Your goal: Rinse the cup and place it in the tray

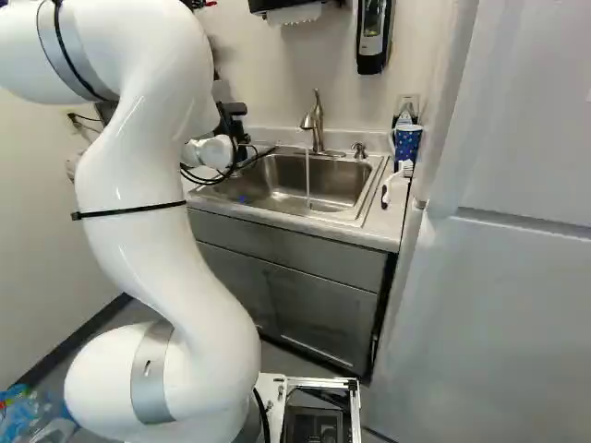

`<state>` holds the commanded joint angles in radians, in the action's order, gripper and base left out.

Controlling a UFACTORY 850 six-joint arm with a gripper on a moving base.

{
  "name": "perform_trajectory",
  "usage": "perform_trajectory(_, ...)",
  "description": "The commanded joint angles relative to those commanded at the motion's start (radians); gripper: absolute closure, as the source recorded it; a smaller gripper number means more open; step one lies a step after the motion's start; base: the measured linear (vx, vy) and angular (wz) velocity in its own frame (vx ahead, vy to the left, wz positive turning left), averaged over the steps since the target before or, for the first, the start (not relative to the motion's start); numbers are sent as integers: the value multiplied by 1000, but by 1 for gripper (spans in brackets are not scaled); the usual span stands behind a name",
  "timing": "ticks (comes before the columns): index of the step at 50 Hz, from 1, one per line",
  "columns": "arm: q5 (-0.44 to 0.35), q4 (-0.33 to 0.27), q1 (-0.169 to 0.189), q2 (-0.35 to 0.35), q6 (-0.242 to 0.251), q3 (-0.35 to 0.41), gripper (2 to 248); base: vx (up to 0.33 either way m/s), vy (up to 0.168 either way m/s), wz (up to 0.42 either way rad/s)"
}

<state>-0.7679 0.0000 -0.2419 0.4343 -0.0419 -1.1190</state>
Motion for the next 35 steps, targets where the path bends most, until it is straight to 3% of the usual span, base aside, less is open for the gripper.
perform_trajectory(8, 0, 0, 0, 0, 0, 0, 129, 0, 0, 0)
perform_trajectory(9, 0, 0, 0, 0, 0, 0, 114, 0, 0, 0)
perform_trajectory(13, 0, 0, 0, 0, 0, 0, 114, 0, 0, 0)
perform_trajectory(14, 0, 0, 0, 0, 0, 0, 81, 0, 0, 0)
perform_trajectory(18, 0, 0, 0, 0, 0, 0, 81, 0, 0, 0)
perform_trajectory(19, 0, 0, 0, 0, 0, 0, 46, 0, 0, 0)
perform_trajectory(24, 0, 0, 0, 0, 0, 0, 46, 0, 0, 0)
perform_trajectory(25, 0, 0, 0, 0, 0, 0, 9, 0, 0, 0)
perform_trajectory(35, 0, 0, 0, -9, 0, -3, 3, 0, 0, 0)
